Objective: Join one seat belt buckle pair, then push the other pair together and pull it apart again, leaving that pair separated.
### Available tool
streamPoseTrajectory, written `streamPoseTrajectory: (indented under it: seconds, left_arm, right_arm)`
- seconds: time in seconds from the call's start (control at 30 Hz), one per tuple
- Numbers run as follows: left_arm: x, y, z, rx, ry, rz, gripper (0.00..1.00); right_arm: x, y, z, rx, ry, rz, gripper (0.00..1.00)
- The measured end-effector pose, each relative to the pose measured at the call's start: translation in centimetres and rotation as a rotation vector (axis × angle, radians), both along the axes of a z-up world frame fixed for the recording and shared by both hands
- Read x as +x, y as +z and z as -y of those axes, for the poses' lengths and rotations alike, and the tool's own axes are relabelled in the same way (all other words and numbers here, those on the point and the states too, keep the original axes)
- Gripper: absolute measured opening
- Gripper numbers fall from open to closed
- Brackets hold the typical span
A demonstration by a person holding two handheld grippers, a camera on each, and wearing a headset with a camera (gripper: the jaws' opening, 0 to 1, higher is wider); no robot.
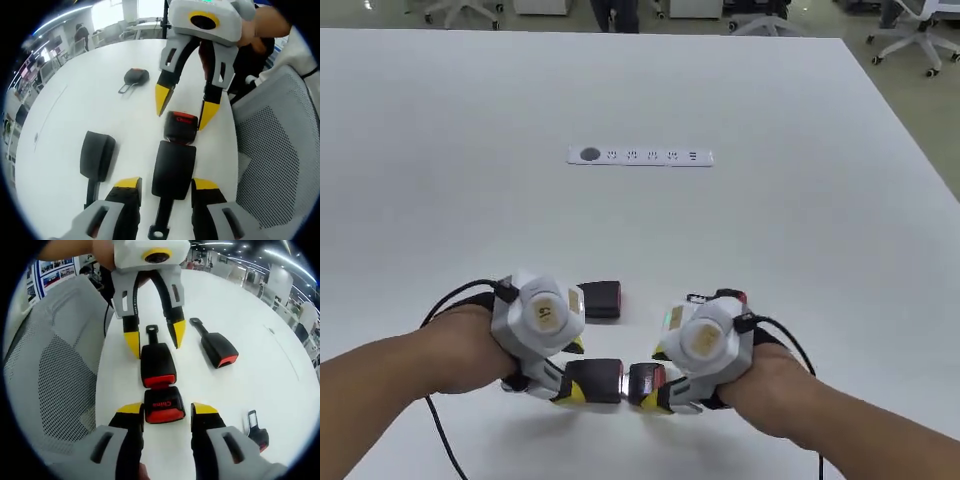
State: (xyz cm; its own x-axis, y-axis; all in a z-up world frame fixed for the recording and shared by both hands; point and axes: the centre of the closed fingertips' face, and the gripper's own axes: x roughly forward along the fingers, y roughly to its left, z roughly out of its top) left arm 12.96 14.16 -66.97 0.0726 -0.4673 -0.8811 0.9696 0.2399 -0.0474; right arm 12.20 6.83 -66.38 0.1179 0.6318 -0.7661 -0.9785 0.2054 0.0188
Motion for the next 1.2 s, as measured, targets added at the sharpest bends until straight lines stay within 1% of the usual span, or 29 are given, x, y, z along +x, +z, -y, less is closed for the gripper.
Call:
streamPoseTrajectory:
  seconds: [0.03, 0.1, 0.13, 0.17, 0.2, 0.23, 0.27, 0.3, 0.33, 0.37, 0.4, 0.43, 0.47, 0.5, 0.53, 0.57, 0.6, 0.63, 0.7, 0.77, 0.83, 0.9, 0.93, 0.97, 1.03, 1.07, 1.13, 1.17, 1.2]
  left_arm:
    - [0.3, 0.9, -0.1, -0.026, 0.024, -0.006, 0.42]
    - [1.3, 1.1, -0.6, -0.042, 0.029, 0.006, 0.42]
    - [1.8, 1.5, -0.8, -0.037, 0.032, 0.025, 0.42]
    - [2.4, 1.5, -1.2, -0.007, 0.011, 0.058, 0.41]
    - [2.9, 1.6, -1.5, 0.025, -0.002, 0.078, 0.41]
    - [3.2, 1.6, -1.3, 0.019, 0.014, 0.071, 0.41]
    - [3.9, 1.7, -1.1, 0.007, 0.025, 0.074, 0.42]
    - [4.4, 1.8, -1.0, 0.002, 0.031, 0.079, 0.42]
    - [5.2, 1.7, -0.9, 0.003, 0.029, 0.09, 0.42]
    - [5.7, 1.7, -0.8, 0.003, 0.026, 0.094, 0.42]
    - [6.0, 1.6, -0.5, 0.015, 0.034, 0.091, 0.41]
    - [6.5, 1.4, -0.9, 0.053, 0.037, 0.098, 0.41]
    - [7.1, 1.4, -0.9, 0.05, 0.017, 0.106, 0.42]
    - [8.1, 1.4, -0.9, 0.044, 0.033, 0.107, 0.43]
    - [8.4, 1.6, -0.6, 0.034, 0.052, 0.105, 0.43]
    - [8.7, 1.7, -0.3, 0.027, 0.051, 0.108, 0.44]
    - [8.8, 1.7, -0.3, 0.026, 0.048, 0.109, 0.44]
    - [9.3, 1.8, 0.2, 0.029, 0.031, 0.118, 0.45]
    - [10.2, 1.6, 0.2, 0.03, 0.02, 0.113, 0.45]
    - [10.6, 1.4, 0.4, 0.03, 0.012, 0.115, 0.45]
    - [11.2, 0.8, 0.6, 0.027, 0.011, 0.109, 0.46]
    - [11.2, 0.6, 1.0, 0.035, 0.006, 0.102, 0.47]
    - [11.3, 0.0, 1.1, 0.039, -0.008, 0.099, 0.48]
    - [11.3, -0.3, 1.1, 0.041, -0.016, 0.091, 0.48]
    - [11.0, -0.4, 1.2, 0.048, -0.04, 0.078, 0.48]
    - [10.9, -0.9, 1.2, 0.056, -0.058, 0.073, 0.48]
    - [10.8, -1.4, 1.3, 0.054, -0.101, 0.076, 0.46]
    - [10.9, -1.7, 1.3, 0.059, -0.094, 0.07, 0.46]
    - [11.0, -2.0, 1.2, 0.064, -0.095, 0.065, 0.45]
  right_arm:
    - [0.2, 0.5, 0.5, 0.017, -0.008, -0.014, 0.35]
    - [0.9, 1.1, 1.5, 0.028, -0.018, -0.006, 0.34]
    - [1.5, 1.6, 2.2, 0.032, -0.031, 0.003, 0.34]
    - [2.0, 1.6, 2.6, 0.033, -0.038, 0.01, 0.34]
    - [2.8, 1.8, 3.4, 0.033, -0.045, 0.026, 0.33]
    - [3.3, 1.9, 3.9, 0.033, -0.049, 0.035, 0.32]
    - [4.0, 1.9, 4.5, 0.032, -0.063, 0.039, 0.32]
    - [4.7, 2.0, 5.2, 0.026, -0.074, 0.051, 0.32]
    - [5.7, 2.1, 6.0, 0.021, -0.099, 0.065, 0.33]
    - [6.1, 2.2, 6.5, 0.019, -0.113, 0.064, 0.35]
    - [6.7, 2.2, 7.2, 0.016, -0.136, 0.048, 0.36]
    - [7.0, 2.2, 7.6, 0.016, -0.134, 0.047, 0.36]
    - [7.3, 2.3, 7.9, 0.018, -0.134, 0.05, 0.35]
    - [8.0, 2.5, 8.3, 0.024, -0.134, 0.057, 0.34]
    - [8.5, 2.5, 8.6, 0.022, -0.14, 0.06, 0.34]
    - [8.9, 2.6, 9.0, 0.018, -0.141, 0.069, 0.34]
    - [9.2, 2.6, 9.2, 0.016, -0.141, 0.071, 0.34]
    - [9.5, 2.6, 9.5, 0.013, -0.141, 0.074, 0.34]
    - [10.6, 2.3, 10.4, 0.0, -0.15, 0.083, 0.34]
    - [11.0, 1.9, 10.8, -0.012, -0.151, 0.081, 0.34]
    - [11.4, 1.4, 11.1, -0.023, -0.148, 0.079, 0.35]
    - [12.1, 0.4, 11.6, -0.041, -0.142, 0.076, 0.35]
    - [12.3, -0.3, 11.7, -0.047, -0.14, 0.065, 0.35]
    - [12.1, -0.2, 11.9, -0.05, -0.138, 0.058, 0.34]
    - [11.8, -0.9, 11.8, -0.072, -0.128, 0.036, 0.34]
    - [11.7, -1.3, 11.8, -0.084, -0.123, 0.03, 0.35]
    - [11.6, -2.2, 11.5, -0.093, -0.103, 0.02, 0.35]
    - [11.6, -1.9, 11.6, -0.095, -0.101, 0.017, 0.34]
    - [11.7, -2.0, 11.6, -0.096, -0.103, 0.016, 0.34]
